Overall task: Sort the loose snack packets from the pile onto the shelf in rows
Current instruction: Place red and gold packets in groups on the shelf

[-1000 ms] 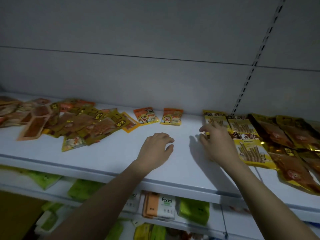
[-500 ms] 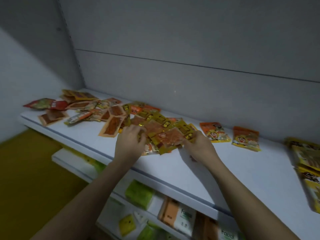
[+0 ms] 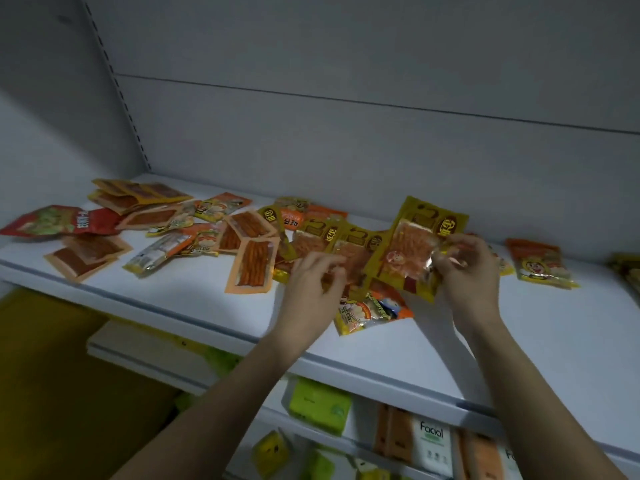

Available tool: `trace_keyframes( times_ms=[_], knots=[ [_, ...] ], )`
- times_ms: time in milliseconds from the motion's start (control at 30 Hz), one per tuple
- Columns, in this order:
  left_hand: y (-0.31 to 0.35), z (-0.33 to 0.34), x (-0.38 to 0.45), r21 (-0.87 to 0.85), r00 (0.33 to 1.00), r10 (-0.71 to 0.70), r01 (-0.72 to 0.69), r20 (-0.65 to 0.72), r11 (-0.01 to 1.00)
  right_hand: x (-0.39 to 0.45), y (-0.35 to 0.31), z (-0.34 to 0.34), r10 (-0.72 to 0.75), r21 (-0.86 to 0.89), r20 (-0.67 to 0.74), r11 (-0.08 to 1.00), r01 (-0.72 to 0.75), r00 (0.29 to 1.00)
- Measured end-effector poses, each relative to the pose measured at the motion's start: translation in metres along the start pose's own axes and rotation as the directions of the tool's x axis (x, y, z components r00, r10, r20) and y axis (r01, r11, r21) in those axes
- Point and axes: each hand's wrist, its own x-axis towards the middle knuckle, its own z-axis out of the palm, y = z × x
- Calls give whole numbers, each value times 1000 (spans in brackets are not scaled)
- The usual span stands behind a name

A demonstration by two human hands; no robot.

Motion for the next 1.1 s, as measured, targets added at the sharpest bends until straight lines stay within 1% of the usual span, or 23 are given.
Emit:
trace_keyframes(
  times_ms=[33, 67, 100, 133, 167, 200, 233, 267, 333, 367, 433, 467, 533, 567, 600, 633, 700, 767, 867, 933, 1000, 1067, 1100],
  knots=[
    [0, -5, 4, -120, 997, -53, 47, -47, 992, 1, -6, 1, -14, 10, -5, 1000, 14, 1000],
    [-3, -10, 11, -226, 991, -122, 106, -57, 968, 1, -13, 4, -17, 27, 10, 1000, 17, 1000],
    [-1, -17, 18, -344, 980, -198, 178, -25, 922, 0, -21, 9, -16, 67, 52, 998, 13, 999],
    [1, -24, 26, -474, 957, -284, 275, 53, 837, 0, -27, 17, -5, 113, 109, 994, -8, 994],
    [4, -30, 34, -590, 922, -348, 377, 168, 714, -3, -37, 26, 3, 163, 184, 986, -33, 983],
    [7, -36, 39, -658, 887, -371, 455, 276, 599, -4, -42, 35, 3, 164, 253, 985, -46, 967],
    [11, -41, 42, -684, 869, -356, 490, 342, 540, -5, -48, 45, -3, 138, 324, 989, -44, 946],
    [14, -47, 42, -692, 870, -326, 492, 370, 528, -5, -53, 54, -16, 82, 390, 996, -18, 921],
    [13, -59, 42, -701, 890, -306, 454, 337, 549, -5, -59, 69, -6, -21, 496, 1000, 19, 868],
    [11, -66, 41, -701, 894, -328, 445, 306, 558, -4, -60, 74, 12, -70, 512, 997, 27, 859],
    [0, -79, 41, -679, 877, -409, 462, 252, 570, 3, -52, 78, 39, -222, 484, 972, 79, 874],
    [-8, -85, 41, -669, 869, -447, 463, 213, 581, 7, -44, 77, 28, -343, 458, 928, 148, 888],
    [-20, -93, 39, -641, 863, -493, 443, 115, 626, 13, -28, 74, -2, -565, 429, 780, 270, 904],
    [-25, -96, 36, -625, 855, -512, 443, 80, 642, 13, -20, 73, 5, -642, 424, 707, 297, 905],
    [-29, -97, 34, -618, 852, -520, 441, 60, 651, 11, -14, 73, 32, -687, 431, 659, 305, 902],
    [-32, -98, 32, -616, 853, -519, 436, 52, 656, 9, -10, 74, 70, -711, 441, 636, 300, 895],
    [-35, -97, 29, -603, 857, -515, 428, 33, 673, 3, -5, 78, 118, -716, 465, 634, 294, 877],
    [-34, -95, 29, -592, 861, -509, 413, 6, 692, 3, -3, 81, 132, -699, 471, 658, 278, 872],
    [-33, -98, 31, -642, 876, -479, 337, -54, 689, 16, -8, 78, 84, -625, 455, 739, 251, 887],
    [-34, -105, 36, -635, 893, -439, 284, -97, 719, 29, -22, 72, 51, -504, 425, 843, 189, 904],
    [-28, -113, 42, -563, 909, -394, 258, -133, 785, 39, -45, 66, 45, -308, 399, 947, 88, 916],
    [-16, -117, 48, -515, 915, -385, 275, -119, 812, 41, -70, 66, 15, -158, 404, 986, 54, 914],
    [-10, -116, 51, -513, 915, -396, 303, -79, 803, 39, -79, 70, -9, -123, 427, 990, 68, 904]
  ],
)
